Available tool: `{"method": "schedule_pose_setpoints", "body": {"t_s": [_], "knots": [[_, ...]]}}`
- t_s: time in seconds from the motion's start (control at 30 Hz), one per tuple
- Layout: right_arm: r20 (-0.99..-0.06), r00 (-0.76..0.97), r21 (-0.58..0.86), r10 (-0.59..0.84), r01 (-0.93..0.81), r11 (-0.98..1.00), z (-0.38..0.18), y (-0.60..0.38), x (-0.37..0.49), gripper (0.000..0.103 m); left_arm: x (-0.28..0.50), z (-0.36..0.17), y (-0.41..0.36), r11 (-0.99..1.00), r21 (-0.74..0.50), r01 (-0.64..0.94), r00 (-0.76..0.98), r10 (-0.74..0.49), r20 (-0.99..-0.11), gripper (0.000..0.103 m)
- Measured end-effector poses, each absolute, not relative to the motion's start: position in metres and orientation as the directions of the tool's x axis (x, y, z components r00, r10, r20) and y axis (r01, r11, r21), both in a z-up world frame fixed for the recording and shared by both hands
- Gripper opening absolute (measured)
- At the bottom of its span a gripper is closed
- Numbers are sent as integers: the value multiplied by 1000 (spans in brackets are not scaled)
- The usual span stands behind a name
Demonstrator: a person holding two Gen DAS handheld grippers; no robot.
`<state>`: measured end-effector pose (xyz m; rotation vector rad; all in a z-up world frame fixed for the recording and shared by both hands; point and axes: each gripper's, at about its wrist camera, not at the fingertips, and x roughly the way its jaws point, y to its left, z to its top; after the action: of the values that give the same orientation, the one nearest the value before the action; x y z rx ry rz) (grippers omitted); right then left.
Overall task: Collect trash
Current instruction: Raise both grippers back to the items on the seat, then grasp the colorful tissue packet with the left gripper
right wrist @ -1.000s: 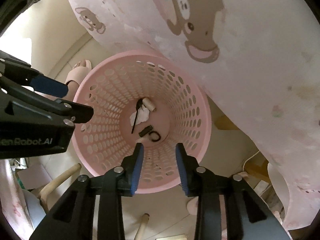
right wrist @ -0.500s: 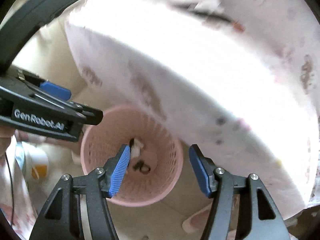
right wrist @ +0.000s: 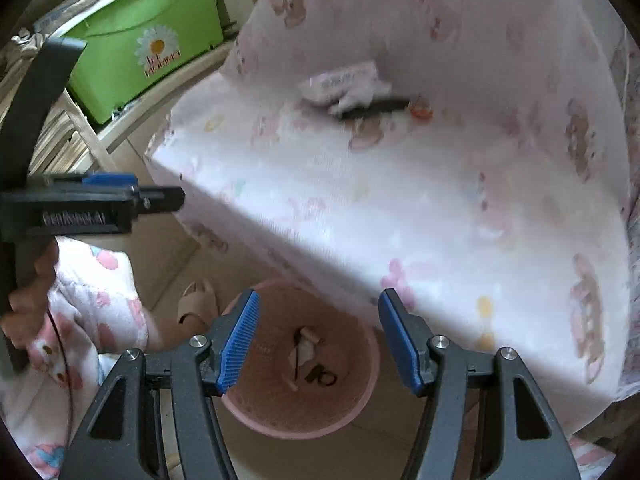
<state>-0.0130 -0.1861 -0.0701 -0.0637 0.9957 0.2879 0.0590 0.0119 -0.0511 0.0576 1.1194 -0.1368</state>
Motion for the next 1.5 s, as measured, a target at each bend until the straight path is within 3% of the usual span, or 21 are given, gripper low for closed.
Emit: {"method": "schedule_pose_setpoints", "body": {"t_s": [0.2,0.3,0.43,0.6,0.73,1.07,1.33,1.5], "knots": [[-776,602,46,186,-241,969,-40,-189,-10,71,104,12,26,985,36,166,541,-60,-839,86],[-766,623,40,159,-200,979,-34,-194,3,71,133,42,9,974,137,181,653,-15,-757,87],[-739,664,17,114,-150,988,-26,-208,16,71,163,47,-2,949,200,245,717,-38,-696,88],[-725,686,4,56,-77,997,-22,-232,31,71,182,20,-7,923,150,353,604,-102,-791,88],[-729,684,-4,36,-57,998,-24,-238,43,71,178,4,-13,890,206,407,585,-81,-807,88],[-738,674,11,18,-15,1000,-28,-251,57,71,179,-36,-30,898,-4,439,485,-241,-840,88],[-742,670,17,23,-16,1000,-30,-252,60,75,197,-34,-48,844,-134,519,399,-378,-836,87],[-754,655,33,41,-24,999,-35,-247,61,75,218,-38,-67,828,-192,527,331,-409,-851,78]]}}
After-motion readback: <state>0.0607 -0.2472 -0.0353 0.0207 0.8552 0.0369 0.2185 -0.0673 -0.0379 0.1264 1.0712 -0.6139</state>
